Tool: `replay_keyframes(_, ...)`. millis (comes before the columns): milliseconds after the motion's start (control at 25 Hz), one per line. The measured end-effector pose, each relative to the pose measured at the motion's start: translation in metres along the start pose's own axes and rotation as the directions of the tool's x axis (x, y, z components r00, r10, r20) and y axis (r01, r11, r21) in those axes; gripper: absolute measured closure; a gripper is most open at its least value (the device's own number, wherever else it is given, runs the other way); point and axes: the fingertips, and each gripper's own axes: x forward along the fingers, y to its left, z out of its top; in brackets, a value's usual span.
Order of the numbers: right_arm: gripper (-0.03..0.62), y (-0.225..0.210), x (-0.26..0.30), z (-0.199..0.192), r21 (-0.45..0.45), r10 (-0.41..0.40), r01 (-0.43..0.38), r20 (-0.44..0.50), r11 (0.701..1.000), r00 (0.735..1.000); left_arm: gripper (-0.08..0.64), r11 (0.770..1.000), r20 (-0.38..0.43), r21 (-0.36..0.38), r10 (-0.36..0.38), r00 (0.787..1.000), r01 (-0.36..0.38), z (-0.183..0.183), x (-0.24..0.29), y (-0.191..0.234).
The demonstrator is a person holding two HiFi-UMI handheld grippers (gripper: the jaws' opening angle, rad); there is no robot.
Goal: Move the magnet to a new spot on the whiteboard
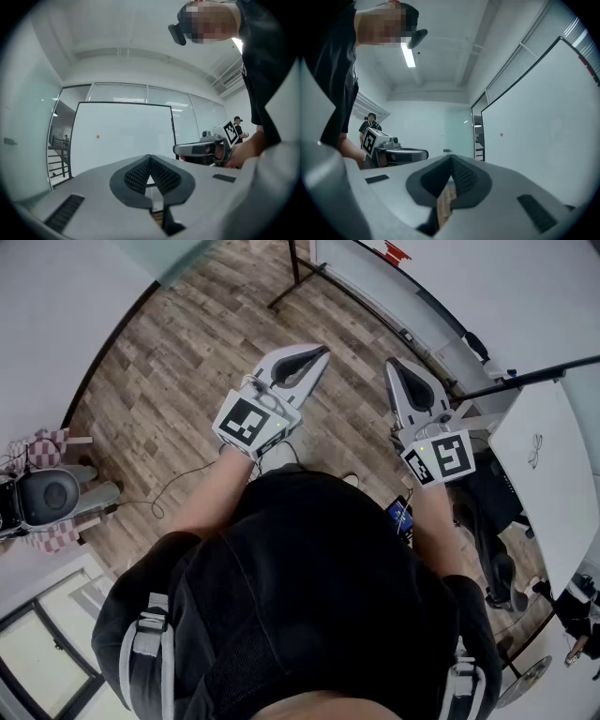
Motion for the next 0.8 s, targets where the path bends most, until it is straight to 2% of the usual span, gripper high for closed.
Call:
replay_keyframes(120, 0.594, -0.001, -0.001, 0.0, 0.001, -0.006, 0.006, -0.001, 1.0, 1.0, 0.555, 1.0, -0.007, 0.015, -0.013, 1.0, 0.013, 0.0, 0.001, -0.002)
replay_keyframes(360, 0.594, 0.0, 0.002, -0.005, -0.014, -0.02, 0.02, 0.001, 1.0, 1.0, 0.555, 1.0, -0.004, -0.002, 0.003, 1.0, -0.003, 0.0, -0.003, 0.002)
replay_keyframes(800, 0.594, 0.019, 0.022, -0.007, -0.012, 0.026, -0.026, -0.013, 1.0, 1.0, 0.555, 1.0, -0.014, -0.001, 0.015, 1.0, -0.015, -0.004, -0.01, 0.014)
